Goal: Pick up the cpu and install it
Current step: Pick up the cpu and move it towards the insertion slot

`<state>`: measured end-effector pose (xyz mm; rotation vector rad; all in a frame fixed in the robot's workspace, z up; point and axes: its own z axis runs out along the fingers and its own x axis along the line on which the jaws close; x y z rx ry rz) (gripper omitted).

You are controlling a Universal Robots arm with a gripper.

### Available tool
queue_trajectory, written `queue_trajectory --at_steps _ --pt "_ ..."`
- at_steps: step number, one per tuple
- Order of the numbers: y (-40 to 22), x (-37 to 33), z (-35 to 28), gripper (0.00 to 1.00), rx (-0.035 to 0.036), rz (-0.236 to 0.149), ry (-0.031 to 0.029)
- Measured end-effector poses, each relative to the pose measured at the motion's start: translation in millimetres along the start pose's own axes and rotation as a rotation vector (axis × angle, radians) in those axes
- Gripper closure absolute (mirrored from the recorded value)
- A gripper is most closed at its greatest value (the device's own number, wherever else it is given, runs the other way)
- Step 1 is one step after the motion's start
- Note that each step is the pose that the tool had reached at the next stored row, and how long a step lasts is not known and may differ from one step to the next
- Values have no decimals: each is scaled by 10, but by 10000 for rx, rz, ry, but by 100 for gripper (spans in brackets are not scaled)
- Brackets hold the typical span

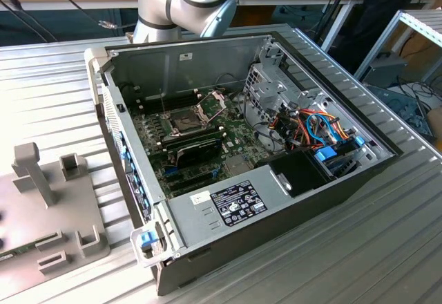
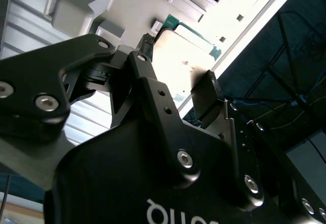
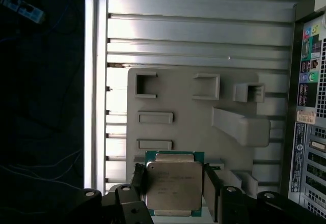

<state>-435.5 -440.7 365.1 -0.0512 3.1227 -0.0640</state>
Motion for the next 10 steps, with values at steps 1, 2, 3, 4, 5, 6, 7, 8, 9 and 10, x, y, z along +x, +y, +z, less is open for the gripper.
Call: queue_trajectory --at_steps 1,2,3,4,5,6,7,8,9,10 --pt "0 -13 0 45 0 0 1" --pt "-1 -22 0 45 0 1 1" --pt "-1 -32 1 45 1 0 0" --pt "-1 -42 1 45 0 0 1" --pt "-2 -52 1 45 0 0 0" --pt "-2 -68 3 45 0 0 -1" --pt "-3 -79 3 45 0 0 0" --pt "-3 -93 3 45 0 0 0" --pt "-3 -108 4 45 -1 0 -1" --pt "-4 -130 4 45 0 0 0"
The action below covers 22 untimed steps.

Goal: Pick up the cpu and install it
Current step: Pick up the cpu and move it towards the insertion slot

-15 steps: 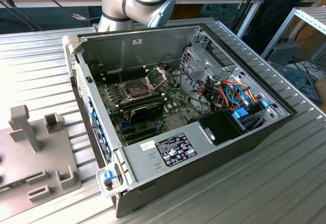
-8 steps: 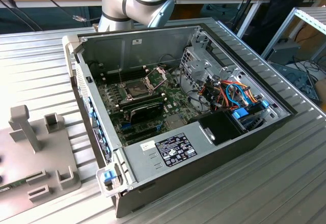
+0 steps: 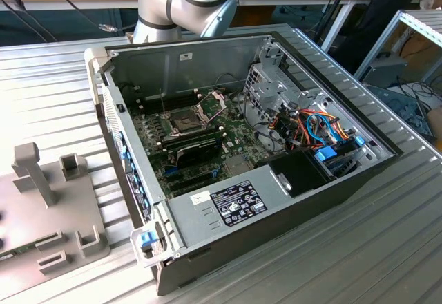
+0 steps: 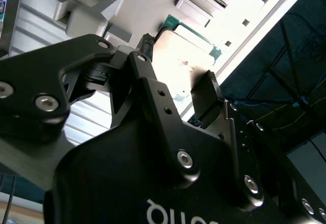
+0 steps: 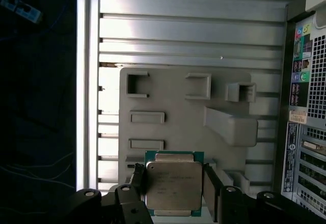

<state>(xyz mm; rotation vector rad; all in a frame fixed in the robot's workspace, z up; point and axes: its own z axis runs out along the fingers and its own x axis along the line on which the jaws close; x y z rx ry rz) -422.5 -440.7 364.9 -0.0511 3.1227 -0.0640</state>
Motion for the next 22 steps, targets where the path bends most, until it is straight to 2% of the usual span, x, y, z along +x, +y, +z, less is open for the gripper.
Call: queue_trajectory --at_steps 5,12,22 --pt "-2 -75 3 45 0 0 0" --pt "-5 -147 5 45 0 0 0" --pt "-5 -165 5 45 0 -1 -1"
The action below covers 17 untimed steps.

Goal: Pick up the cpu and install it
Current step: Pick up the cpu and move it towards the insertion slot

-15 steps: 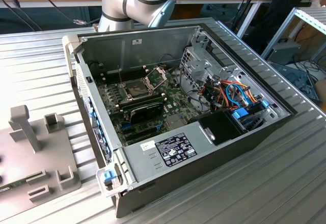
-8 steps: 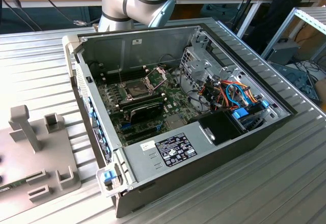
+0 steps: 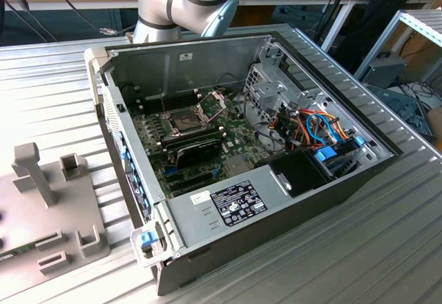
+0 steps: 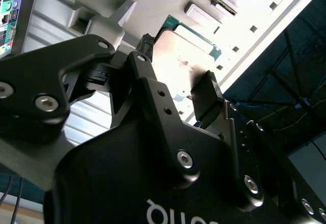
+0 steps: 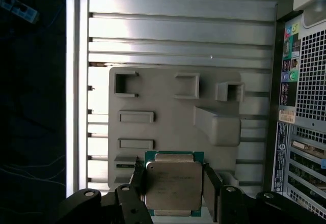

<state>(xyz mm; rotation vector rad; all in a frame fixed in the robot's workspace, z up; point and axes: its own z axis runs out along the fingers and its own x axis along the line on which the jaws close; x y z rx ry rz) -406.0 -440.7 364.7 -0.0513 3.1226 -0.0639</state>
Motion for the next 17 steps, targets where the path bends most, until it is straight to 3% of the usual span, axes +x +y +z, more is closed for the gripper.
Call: queue_trajectory --at_steps 6,10,17 --pt "-2 -44 1 45 1 1 0" --pt "-4 -129 3 45 0 1 0" --pt "-7 -217 4 45 0 0 1"
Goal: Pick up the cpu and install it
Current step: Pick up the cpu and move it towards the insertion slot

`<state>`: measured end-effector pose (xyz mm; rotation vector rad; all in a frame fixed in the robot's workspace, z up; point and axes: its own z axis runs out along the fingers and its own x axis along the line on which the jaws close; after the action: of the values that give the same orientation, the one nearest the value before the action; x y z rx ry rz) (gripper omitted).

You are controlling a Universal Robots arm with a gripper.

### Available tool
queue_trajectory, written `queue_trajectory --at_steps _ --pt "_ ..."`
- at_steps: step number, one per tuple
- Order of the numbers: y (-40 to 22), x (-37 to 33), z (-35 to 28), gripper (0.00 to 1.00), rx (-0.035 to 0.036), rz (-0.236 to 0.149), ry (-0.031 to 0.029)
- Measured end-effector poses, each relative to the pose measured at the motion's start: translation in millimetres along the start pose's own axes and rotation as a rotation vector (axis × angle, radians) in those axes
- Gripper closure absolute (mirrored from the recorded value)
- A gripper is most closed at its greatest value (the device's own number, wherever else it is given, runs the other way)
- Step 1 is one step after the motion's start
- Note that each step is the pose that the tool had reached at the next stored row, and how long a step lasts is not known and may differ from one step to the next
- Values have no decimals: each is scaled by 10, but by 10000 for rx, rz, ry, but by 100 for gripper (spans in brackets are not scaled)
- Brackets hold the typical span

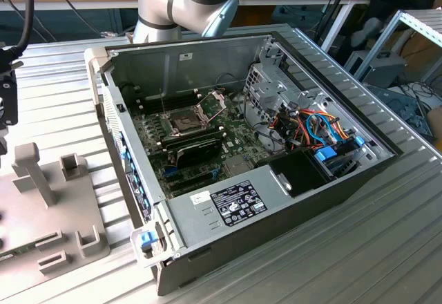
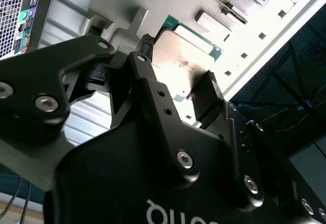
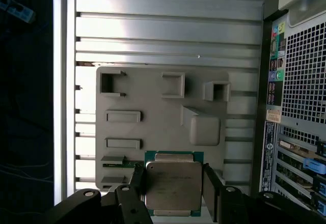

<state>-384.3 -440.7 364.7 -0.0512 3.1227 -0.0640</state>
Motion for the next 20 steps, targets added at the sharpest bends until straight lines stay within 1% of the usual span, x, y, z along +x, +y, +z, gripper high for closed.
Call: queue_trajectory --at_steps 3,5,13,18,20 --pt "-1 -48 1 45 0 1 -1" --pt "-2 -66 1 45 0 0 0" --pt "-2 -77 2 45 -1 0 -1" --pt "-4 -112 2 45 0 0 0" --pt "-5 -140 3 45 1 0 0"
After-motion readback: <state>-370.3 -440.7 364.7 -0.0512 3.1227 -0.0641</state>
